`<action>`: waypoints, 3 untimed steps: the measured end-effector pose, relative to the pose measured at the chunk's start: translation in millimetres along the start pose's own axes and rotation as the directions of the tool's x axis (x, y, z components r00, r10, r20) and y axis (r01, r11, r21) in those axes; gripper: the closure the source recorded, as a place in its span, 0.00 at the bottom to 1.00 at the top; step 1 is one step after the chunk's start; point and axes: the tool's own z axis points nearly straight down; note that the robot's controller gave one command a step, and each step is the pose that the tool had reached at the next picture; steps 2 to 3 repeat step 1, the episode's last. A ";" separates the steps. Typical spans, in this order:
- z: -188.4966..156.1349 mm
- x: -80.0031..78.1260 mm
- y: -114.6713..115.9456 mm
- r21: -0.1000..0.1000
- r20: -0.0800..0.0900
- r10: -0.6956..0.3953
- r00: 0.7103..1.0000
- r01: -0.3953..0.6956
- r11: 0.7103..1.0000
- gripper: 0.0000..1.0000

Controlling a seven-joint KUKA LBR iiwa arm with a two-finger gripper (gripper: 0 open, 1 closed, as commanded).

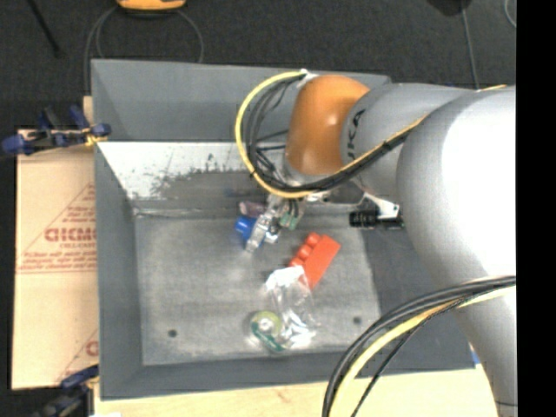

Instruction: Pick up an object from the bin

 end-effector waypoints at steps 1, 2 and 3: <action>-38.2 -3.3 2.5 -0.004 0.005 -0.003 1.000 0.003 1.000 1.00; -38.2 -3.3 2.5 -0.004 0.005 -0.003 1.000 0.003 1.000 1.00; -38.2 -3.3 2.5 -0.004 0.005 -0.003 1.000 0.003 1.000 1.00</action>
Offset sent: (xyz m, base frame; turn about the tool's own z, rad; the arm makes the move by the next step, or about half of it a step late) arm 0.0002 0.0001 0.0318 0.0000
